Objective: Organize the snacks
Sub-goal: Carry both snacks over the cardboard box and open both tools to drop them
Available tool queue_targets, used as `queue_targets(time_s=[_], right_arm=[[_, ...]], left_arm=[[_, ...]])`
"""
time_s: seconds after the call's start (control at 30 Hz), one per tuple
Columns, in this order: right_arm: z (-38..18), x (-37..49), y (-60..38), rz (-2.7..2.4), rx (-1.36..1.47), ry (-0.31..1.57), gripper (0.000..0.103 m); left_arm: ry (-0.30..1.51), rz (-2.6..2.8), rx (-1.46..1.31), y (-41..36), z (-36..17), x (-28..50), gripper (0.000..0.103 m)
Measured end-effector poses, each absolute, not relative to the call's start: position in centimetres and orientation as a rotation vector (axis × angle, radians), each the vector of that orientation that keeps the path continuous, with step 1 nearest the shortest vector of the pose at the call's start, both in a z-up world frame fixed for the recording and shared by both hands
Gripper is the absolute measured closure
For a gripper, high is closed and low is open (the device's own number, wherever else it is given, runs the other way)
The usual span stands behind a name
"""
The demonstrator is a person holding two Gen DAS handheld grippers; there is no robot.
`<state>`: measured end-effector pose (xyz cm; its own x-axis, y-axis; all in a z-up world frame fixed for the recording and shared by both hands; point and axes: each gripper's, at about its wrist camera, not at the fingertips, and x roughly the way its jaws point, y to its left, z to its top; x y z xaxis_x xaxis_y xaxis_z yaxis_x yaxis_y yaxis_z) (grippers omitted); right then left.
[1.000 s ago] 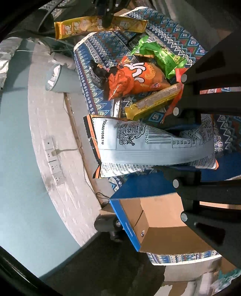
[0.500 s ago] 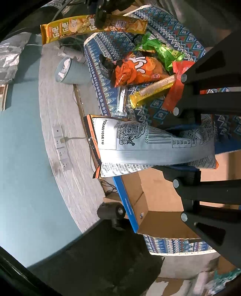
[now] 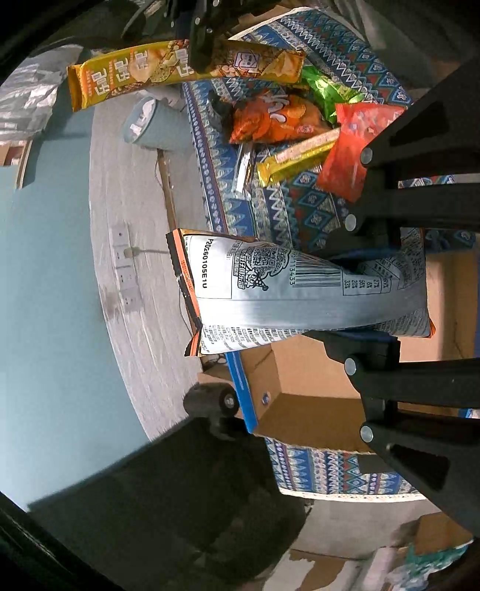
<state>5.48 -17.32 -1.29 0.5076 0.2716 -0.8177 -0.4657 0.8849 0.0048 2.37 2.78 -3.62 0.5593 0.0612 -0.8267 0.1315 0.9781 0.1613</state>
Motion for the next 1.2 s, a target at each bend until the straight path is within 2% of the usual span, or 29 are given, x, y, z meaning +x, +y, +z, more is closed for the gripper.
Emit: queue_targets(time_s=[0.7,1.2], right_arm=[[0.5,6.6,-3.4,0.679,-0.221,0.937,0.077],[-4.3,7.6,5.0,0.767,-0.228,1.091,0.077]], left_arm=[[0.994,0.094,0.111,12.5,-4.7,0.5,0.073],[1.079,0.186,-0.011,19.4,-9.0,-0.4,0.073]])
